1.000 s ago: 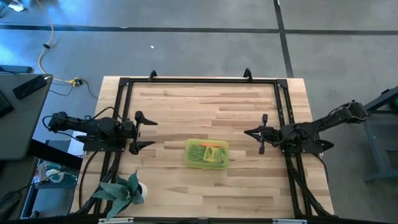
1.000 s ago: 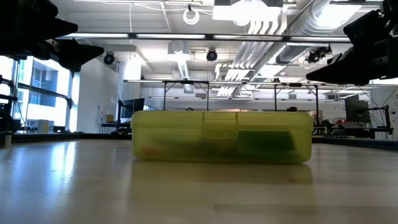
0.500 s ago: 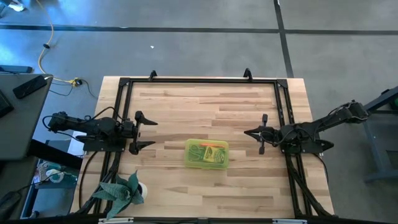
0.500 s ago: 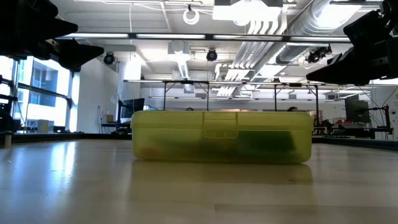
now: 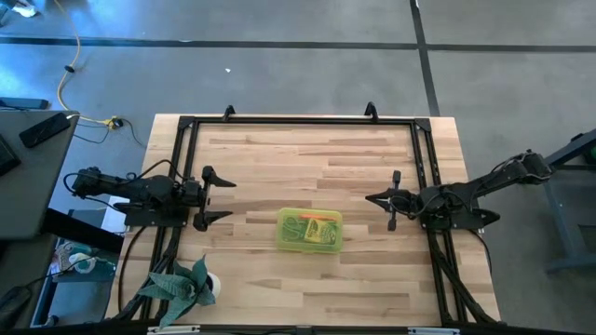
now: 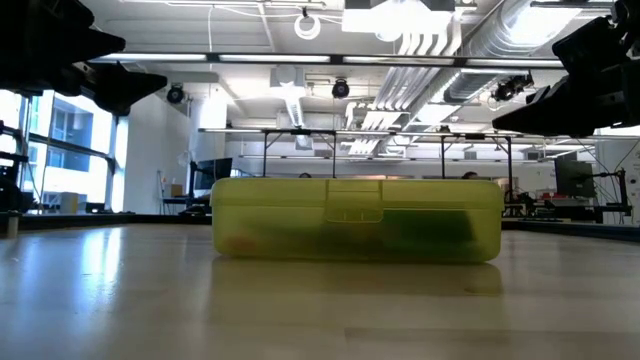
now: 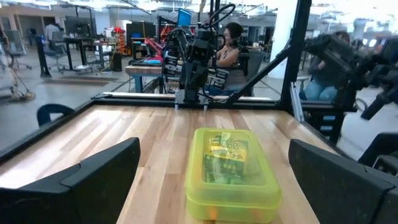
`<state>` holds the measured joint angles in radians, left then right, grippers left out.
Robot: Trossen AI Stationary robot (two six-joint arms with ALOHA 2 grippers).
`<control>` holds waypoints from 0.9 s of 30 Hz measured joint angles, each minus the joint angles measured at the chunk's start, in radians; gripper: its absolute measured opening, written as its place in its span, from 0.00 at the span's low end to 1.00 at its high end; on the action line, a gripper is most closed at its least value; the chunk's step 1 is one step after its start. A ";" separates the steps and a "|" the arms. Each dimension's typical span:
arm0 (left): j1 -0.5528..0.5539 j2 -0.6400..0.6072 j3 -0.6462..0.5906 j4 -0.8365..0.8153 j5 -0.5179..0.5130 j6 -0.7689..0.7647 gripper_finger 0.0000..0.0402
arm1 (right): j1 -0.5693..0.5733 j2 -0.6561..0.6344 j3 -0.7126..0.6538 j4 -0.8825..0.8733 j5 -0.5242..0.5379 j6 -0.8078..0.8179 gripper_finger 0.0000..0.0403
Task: Pack school essentials
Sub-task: Return to home position
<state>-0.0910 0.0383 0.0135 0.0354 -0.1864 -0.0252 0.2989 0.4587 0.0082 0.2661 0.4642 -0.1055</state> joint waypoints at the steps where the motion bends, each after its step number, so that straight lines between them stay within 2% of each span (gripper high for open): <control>1: 0.000 0.000 0.000 0.004 0.000 -0.017 0.99 | 0.000 0.000 0.000 0.000 0.000 0.000 0.00; 5: 0.000 0.000 0.000 0.059 0.000 -0.205 0.99 | 0.000 0.000 0.000 0.000 0.003 0.000 0.00; 8: 0.000 0.000 0.000 0.067 0.001 -0.288 0.99 | 0.000 0.000 0.000 0.000 0.003 0.000 0.00; 27: 0.000 0.000 0.000 0.065 0.000 -0.305 0.99 | 0.000 0.000 0.000 0.000 0.002 0.000 0.00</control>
<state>-0.0911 0.0383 0.0135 0.1001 -0.1860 -0.3298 0.2989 0.4587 0.0082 0.2664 0.4664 -0.1051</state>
